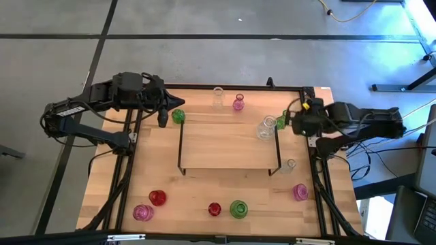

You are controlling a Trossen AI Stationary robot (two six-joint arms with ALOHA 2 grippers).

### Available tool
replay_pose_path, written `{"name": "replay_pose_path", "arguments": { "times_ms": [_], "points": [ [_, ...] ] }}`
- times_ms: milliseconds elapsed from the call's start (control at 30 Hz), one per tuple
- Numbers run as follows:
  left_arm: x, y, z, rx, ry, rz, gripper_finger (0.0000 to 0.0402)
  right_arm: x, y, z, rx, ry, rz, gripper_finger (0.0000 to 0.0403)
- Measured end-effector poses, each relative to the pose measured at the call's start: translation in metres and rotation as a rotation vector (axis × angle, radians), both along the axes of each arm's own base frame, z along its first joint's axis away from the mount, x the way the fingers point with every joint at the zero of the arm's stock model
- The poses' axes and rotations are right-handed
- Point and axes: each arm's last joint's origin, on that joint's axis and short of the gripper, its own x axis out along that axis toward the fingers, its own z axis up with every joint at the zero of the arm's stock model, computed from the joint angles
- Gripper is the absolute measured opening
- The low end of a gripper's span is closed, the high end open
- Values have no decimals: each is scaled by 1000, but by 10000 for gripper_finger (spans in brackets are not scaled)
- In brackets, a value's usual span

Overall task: Sort vases onto shelf
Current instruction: Put the top right green vase on the shelf

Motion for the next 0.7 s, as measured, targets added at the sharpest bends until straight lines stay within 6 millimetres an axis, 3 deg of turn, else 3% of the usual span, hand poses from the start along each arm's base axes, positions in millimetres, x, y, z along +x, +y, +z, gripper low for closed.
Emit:
{"name": "replay_pose_path", "arguments": {
  "times_ms": [200, 333, 533, 700],
  "points": [
    [0, -1, 0, -17, -4, -39, 0, -8, -35, -14, -26, 54, -245, 95],
    [0, -1, 1, -18, -11, -45, 0, -6, -59, -27, 41, 60, -253, 95],
    [1, -1, 2, -16, -26, -45, 0, -3, -99, -47, 143, -76, -173, 95],
    [1, -2, 2, -31, -29, -76, 0, -8, -110, -62, 233, -32, -158, 95]
  ]
}}
